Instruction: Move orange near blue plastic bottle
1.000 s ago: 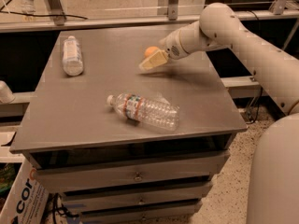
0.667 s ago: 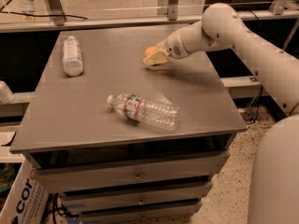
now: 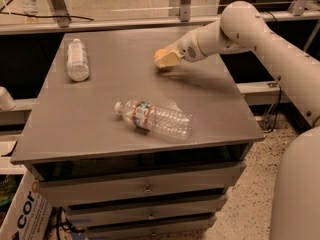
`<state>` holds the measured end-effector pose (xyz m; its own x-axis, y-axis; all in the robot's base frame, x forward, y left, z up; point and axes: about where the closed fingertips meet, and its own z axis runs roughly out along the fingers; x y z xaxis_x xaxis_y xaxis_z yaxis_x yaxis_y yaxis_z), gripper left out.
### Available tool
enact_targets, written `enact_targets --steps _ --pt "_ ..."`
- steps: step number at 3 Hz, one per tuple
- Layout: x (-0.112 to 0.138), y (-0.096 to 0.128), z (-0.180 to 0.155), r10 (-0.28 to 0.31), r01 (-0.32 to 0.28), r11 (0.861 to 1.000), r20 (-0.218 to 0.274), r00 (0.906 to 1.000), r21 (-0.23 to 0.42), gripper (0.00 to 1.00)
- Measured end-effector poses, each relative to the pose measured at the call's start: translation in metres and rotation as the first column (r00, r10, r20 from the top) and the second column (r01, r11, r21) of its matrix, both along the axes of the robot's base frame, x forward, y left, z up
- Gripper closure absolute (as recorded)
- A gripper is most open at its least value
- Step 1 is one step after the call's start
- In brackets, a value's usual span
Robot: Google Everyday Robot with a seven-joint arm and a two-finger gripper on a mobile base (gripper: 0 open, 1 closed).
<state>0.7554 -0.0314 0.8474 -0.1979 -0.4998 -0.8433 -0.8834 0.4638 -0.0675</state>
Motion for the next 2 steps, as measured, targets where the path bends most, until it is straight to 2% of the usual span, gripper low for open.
enact_targets --steps 1,2 --pt "-0.01 0.024 0.02 0.076 -0.077 0.996 0.009 0.997 0.05 1.0" --pt "-0.022 0.061 0.039 0.161 -0.163 0.984 0.038 0.9863 0.077 1.0"
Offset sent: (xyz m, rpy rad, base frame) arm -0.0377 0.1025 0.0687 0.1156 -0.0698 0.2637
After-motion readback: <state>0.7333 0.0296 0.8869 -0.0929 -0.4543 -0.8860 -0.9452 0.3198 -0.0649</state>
